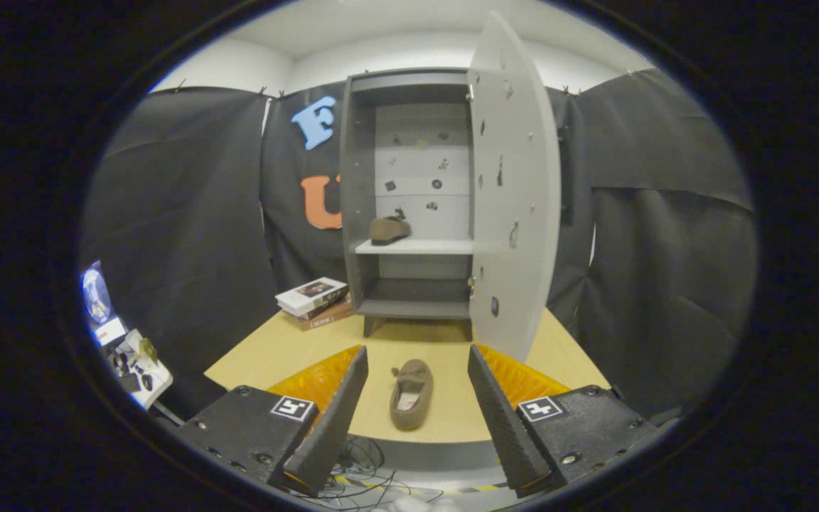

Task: Open the shoe cabinet door, grab the shoes and put them into the shoe cabinet, then close the shoe cabinet door.

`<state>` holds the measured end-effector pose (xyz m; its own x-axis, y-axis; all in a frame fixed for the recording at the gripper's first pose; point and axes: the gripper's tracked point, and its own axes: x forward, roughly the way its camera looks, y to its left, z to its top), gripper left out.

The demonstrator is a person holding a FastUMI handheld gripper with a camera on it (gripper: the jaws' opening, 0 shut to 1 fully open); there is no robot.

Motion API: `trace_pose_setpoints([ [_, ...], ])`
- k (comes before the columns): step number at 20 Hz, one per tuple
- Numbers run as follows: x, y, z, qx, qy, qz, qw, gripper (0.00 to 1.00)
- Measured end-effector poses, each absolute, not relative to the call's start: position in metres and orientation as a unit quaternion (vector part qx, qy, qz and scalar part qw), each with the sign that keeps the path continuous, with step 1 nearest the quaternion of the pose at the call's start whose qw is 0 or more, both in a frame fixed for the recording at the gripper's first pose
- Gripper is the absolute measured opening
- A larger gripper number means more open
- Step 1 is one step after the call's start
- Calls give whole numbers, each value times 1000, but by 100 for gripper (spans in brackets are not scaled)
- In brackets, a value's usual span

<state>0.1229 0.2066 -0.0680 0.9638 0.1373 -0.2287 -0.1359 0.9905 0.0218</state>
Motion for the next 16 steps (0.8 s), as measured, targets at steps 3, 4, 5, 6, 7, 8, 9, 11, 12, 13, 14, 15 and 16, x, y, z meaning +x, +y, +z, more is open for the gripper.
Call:
trace_pose_setpoints([
  [3, 118, 221, -93, 4, 154, 97, 983, 90],
  [4, 117, 227, -98, 10, 164, 103, 981, 90],
  [5, 119, 230, -104, 14, 175, 103, 979, 90],
  [6, 118, 232, -110, 17, 188, 105, 976, 90],
  [7, 118, 233, -117, 19, 204, 104, 973, 90],
  [8, 115, 235, -122, 24, 217, 106, 970, 90],
  [9, 114, 237, -126, 28, 229, 106, 967, 90],
  [11, 117, 238, -137, 31, 255, 106, 961, 90],
  [12, 118, 239, -139, 34, 261, 104, 959, 90],
  [13, 119, 239, -144, 35, 274, 102, 956, 90],
  [14, 120, 240, -147, 35, 284, 100, 953, 90],
  [15, 121, 241, -150, 36, 290, 101, 951, 90],
  [16, 122, 241, -154, 33, 300, 99, 948, 90],
])
